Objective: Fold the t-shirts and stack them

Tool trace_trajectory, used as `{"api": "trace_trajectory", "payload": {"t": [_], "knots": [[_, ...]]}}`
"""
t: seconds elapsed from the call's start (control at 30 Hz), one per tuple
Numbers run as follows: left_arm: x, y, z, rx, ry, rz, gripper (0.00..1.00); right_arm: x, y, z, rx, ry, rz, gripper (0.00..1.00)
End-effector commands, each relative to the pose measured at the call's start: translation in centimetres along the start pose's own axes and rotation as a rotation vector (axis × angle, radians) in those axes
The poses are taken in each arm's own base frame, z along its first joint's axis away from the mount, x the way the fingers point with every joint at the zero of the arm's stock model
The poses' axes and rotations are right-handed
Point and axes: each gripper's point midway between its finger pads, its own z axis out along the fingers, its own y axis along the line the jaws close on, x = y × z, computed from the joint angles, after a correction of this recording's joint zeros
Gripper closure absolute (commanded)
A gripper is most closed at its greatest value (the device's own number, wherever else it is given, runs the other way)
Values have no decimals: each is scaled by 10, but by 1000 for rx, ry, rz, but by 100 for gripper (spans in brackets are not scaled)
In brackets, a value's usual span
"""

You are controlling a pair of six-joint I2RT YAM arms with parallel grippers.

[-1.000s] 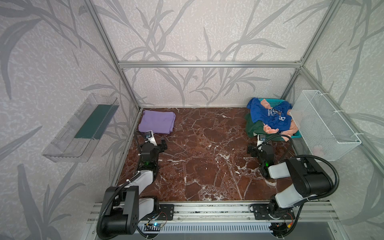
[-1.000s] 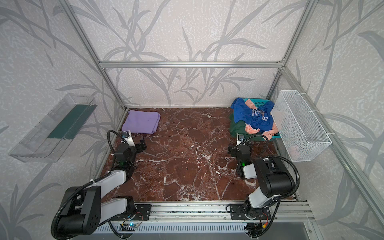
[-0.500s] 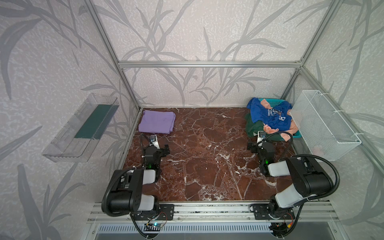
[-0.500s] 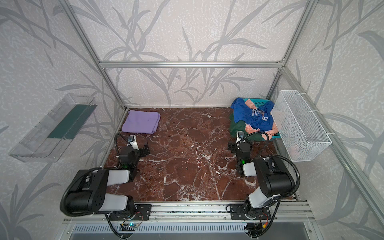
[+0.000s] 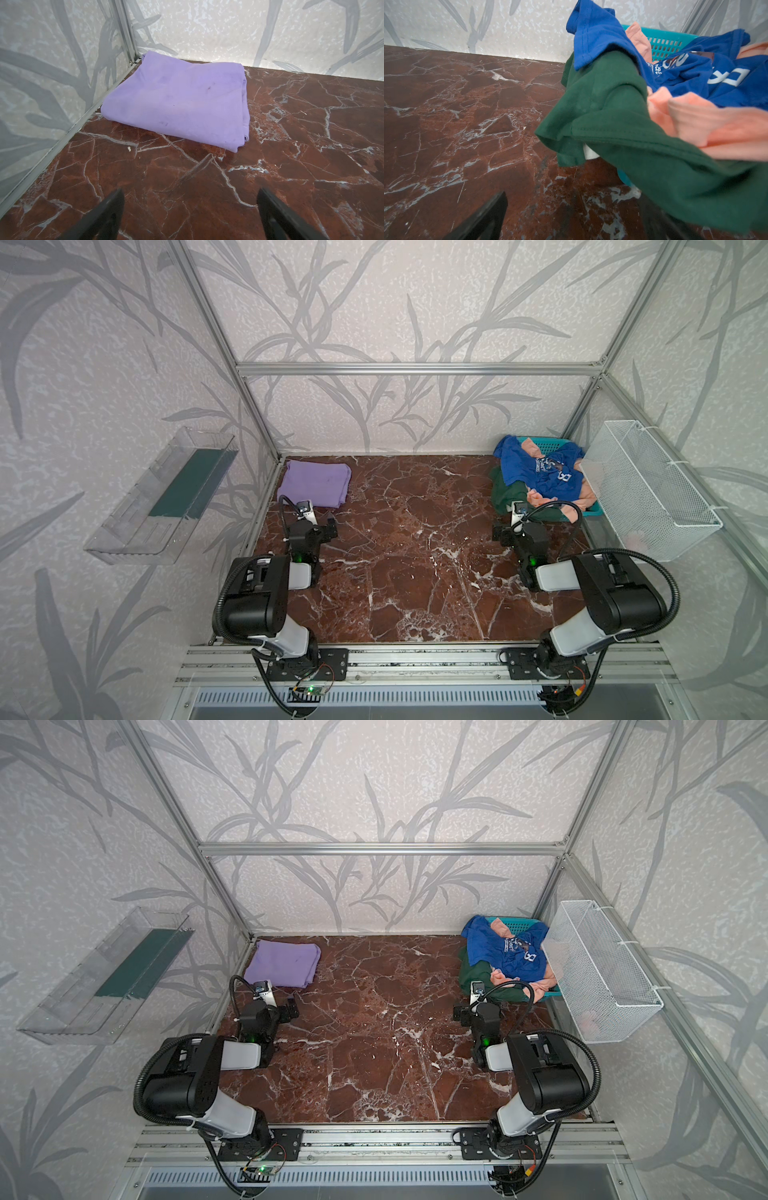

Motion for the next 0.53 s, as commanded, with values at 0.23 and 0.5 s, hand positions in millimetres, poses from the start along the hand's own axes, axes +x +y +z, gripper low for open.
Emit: {"api": "trace_trajectory", "payload": {"t": [0.23,0.5], "knots": [[-3,-4,1,13,-8,23,1,-8,2,3,-7,-19,-8,1],[-3,-4,2,14,-10,23,1,-8,3,3,-8,-16,-8,1]]}}
